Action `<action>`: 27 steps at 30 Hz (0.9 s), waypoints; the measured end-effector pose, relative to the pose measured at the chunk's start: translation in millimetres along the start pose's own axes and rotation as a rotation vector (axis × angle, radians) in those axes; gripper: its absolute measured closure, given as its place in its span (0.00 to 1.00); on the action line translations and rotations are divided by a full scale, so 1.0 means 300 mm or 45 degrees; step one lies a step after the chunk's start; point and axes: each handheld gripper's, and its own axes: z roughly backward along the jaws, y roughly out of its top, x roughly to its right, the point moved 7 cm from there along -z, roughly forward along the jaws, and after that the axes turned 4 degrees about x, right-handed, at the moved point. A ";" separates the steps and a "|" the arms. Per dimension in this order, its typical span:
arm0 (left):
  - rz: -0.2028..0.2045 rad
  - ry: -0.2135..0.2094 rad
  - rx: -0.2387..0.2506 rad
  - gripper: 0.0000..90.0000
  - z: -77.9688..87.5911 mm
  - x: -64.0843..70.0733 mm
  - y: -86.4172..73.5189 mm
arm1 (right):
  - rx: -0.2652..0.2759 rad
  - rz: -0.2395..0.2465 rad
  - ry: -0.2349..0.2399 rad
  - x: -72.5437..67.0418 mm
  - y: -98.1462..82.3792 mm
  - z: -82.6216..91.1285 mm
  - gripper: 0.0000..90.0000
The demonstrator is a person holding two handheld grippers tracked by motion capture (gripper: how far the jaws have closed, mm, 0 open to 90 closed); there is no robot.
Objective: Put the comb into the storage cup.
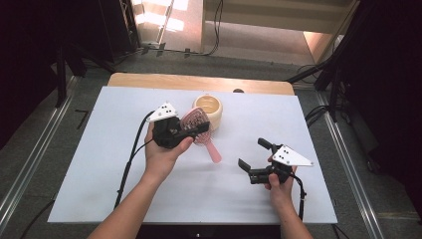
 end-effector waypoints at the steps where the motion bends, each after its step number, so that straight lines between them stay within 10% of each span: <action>1: -0.004 0.001 -0.001 0.71 0.001 -0.001 0.003 | -0.001 -0.001 -0.005 0.004 -0.001 0.007 0.00; 27: -0.012 0.032 0.009 0.71 -0.005 -0.042 0.080 | -0.053 0.008 -0.092 0.103 -0.077 0.162 0.00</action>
